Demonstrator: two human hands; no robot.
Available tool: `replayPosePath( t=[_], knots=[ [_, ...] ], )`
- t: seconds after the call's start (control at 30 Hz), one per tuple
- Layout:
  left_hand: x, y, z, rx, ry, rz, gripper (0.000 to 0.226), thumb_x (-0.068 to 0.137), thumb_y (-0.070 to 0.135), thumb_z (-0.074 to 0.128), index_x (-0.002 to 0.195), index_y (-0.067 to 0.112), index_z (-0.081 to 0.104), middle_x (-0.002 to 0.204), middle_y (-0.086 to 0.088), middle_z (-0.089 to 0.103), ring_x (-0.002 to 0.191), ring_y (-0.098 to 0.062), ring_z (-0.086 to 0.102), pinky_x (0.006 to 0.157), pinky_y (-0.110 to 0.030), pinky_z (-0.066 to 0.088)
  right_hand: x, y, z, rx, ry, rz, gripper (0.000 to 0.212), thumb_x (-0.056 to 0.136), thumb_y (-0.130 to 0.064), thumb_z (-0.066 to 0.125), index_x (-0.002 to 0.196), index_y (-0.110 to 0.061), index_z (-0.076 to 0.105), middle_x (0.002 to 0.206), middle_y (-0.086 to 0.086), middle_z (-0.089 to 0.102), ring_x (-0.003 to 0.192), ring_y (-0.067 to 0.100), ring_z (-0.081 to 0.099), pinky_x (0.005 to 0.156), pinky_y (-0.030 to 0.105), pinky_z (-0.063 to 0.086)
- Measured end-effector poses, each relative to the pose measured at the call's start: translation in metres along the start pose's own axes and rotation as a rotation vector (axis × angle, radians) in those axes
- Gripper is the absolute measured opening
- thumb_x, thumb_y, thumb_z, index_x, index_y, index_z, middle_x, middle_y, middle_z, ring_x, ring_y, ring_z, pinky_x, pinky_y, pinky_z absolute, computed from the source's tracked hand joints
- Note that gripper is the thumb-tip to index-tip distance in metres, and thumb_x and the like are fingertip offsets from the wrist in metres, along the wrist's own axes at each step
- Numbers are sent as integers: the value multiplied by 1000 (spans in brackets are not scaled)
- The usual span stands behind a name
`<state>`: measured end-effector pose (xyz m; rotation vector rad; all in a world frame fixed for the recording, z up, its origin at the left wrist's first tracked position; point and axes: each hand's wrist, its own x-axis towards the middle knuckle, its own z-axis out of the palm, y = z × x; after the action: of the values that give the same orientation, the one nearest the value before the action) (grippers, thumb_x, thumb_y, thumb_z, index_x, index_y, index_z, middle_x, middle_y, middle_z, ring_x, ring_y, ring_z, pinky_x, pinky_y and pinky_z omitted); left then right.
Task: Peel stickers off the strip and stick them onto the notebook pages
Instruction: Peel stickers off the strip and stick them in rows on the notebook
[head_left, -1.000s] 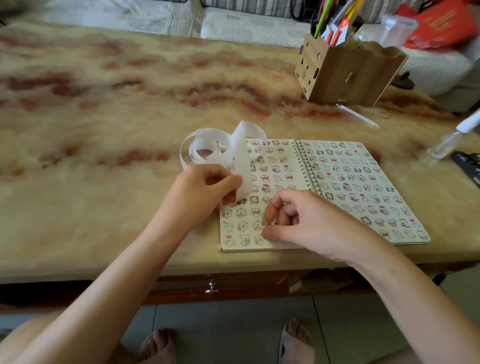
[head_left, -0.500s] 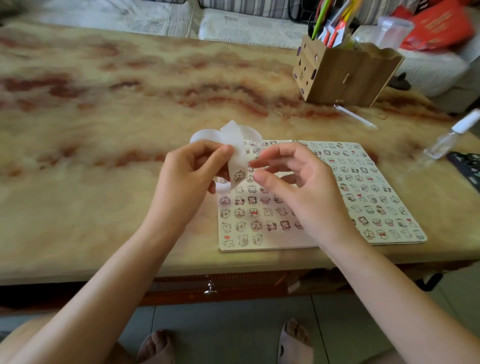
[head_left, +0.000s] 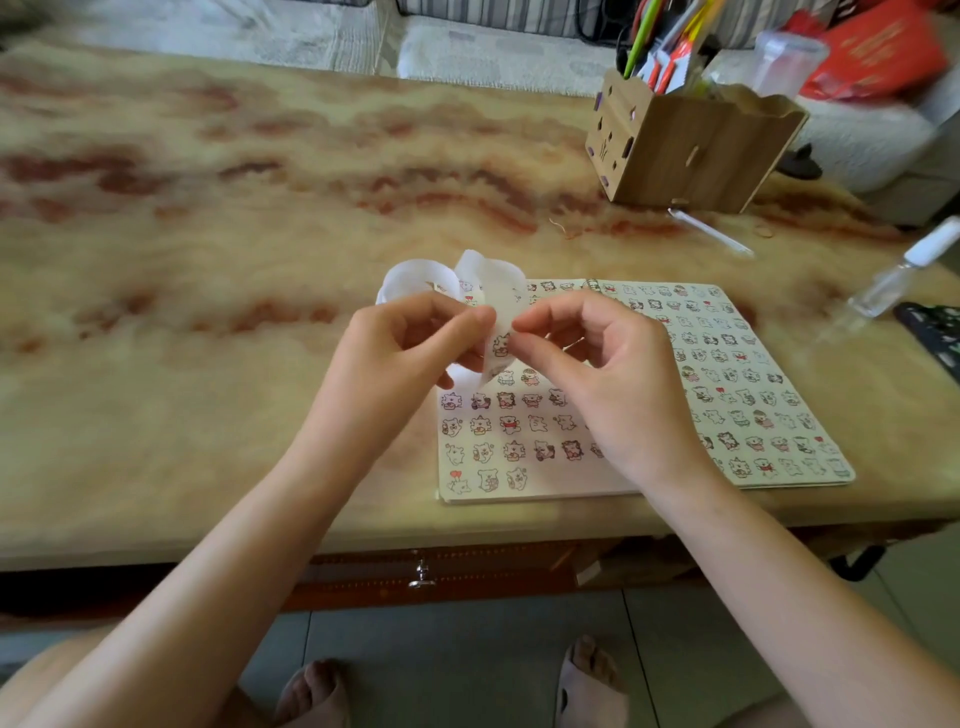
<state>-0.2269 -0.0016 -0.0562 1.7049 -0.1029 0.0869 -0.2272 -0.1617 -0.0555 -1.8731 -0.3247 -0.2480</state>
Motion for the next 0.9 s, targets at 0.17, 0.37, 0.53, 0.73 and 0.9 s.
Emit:
replayPosePath(
  t=[0.17, 0.37, 0.53, 0.73, 0.9],
  knots=[
    [0, -2, 0, 44, -28, 4, 11, 87, 19, 64, 80, 17, 72, 66, 10, 71, 64, 2, 65, 56, -11, 45, 0, 3, -1, -14, -5, 0, 9, 81, -9, 74, 88, -15, 71, 80, -5, 71, 73, 10, 66, 70, 16, 50],
    [0, -2, 1, 64, -28, -1, 11, 87, 20, 64, 81, 16, 72, 67, 7, 72, 64, 2, 64, 57, -13, 46, 0, 3, -1, -41, -6, 2, 9, 81, -10, 74, 88, -15, 71, 79, -5, 71, 73, 11, 66, 70, 19, 52],
    [-1, -2, 2, 58, -19, -15, 14, 87, 22, 63, 79, 16, 72, 69, 3, 73, 67, -1, 66, 57, -14, 47, -2, 0, -1, -93, -11, 5, 9, 81, -11, 74, 86, -18, 71, 78, -7, 70, 70, 9, 63, 67, 20, 51],
    [-1, -5, 4, 85, 12, -38, 15, 88, 19, 64, 79, 11, 73, 67, 3, 72, 64, -3, 67, 53, -16, 48, -4, 0, 1, -215, -47, 28, 7, 83, -16, 71, 84, -21, 67, 84, -14, 62, 72, 3, 53, 68, 11, 42],
    [0, -6, 3, 96, 45, -62, 16, 88, 20, 63, 76, 13, 72, 62, 5, 69, 59, 1, 63, 52, -12, 44, -7, -8, -2, -256, -71, 7, 9, 85, -17, 69, 83, -24, 63, 88, -13, 57, 77, 4, 51, 75, 12, 41]
  ],
)
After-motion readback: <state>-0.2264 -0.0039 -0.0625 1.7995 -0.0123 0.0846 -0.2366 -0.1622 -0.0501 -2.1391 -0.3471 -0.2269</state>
